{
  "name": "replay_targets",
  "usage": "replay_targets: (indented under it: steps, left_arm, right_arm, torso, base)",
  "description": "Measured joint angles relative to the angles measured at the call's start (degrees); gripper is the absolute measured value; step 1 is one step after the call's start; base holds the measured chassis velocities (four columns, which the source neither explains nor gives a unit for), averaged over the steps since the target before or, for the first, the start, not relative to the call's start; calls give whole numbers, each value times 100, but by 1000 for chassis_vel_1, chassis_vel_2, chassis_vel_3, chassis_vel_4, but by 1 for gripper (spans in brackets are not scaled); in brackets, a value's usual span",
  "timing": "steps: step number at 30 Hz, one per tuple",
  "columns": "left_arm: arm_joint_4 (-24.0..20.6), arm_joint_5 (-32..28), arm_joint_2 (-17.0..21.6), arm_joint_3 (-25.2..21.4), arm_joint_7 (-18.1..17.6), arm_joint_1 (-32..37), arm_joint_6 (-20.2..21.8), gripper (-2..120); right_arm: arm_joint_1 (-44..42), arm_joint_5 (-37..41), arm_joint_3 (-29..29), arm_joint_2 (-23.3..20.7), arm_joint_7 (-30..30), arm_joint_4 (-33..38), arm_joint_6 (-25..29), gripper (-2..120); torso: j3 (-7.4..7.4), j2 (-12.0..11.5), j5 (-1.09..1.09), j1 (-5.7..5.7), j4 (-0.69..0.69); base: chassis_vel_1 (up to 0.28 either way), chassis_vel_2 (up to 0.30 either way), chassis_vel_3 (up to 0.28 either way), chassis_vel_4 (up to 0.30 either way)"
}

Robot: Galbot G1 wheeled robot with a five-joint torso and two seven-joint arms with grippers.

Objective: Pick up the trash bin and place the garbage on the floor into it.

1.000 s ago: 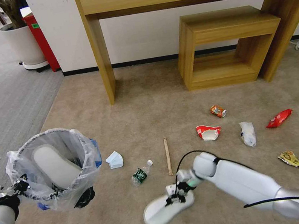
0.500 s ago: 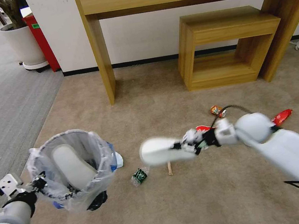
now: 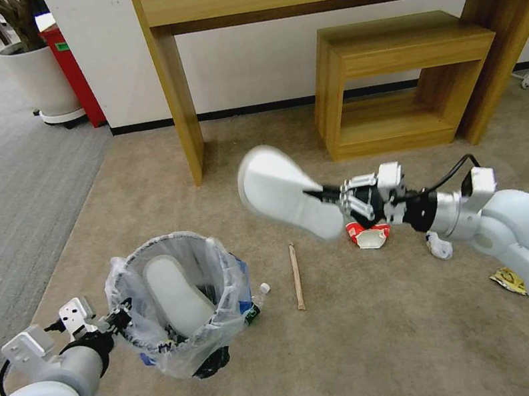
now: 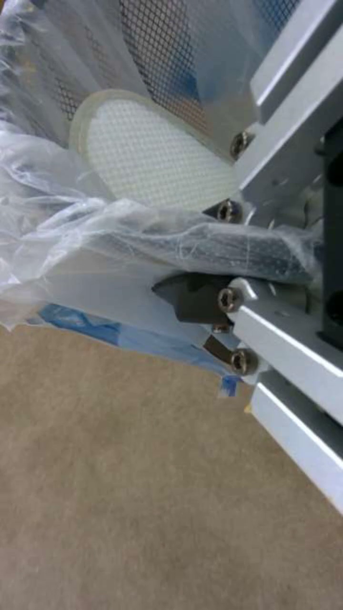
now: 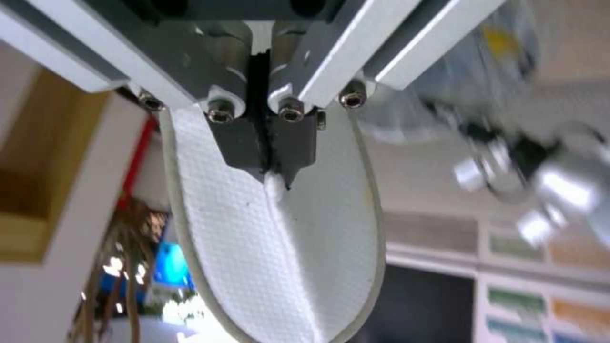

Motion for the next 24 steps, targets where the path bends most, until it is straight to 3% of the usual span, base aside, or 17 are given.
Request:
replay_targets:
  steps: [10,16,24]
  left_arm:
    - [-33,-29,-30,258,204,19,0,1]
    - [11,62,-64,856,247,16,1,1]
    - [44,66,-129,1150,290,-120,1,1]
  right_arm:
    - [458,634,-474,385,-44,326,-146,0]
    - [943,954,-1068,845,-329,43,-159,0]
    - [1102,850,-1696,1371,-561,-452,-124,0]
  torso:
    - [0,0,0,0,0]
    - [0,0,-1,0,1]
    - [1,0,0,0,0]
  base:
    - [0,0,0,0]
    - [0,0,0,0]
    - [0,0,0,0]
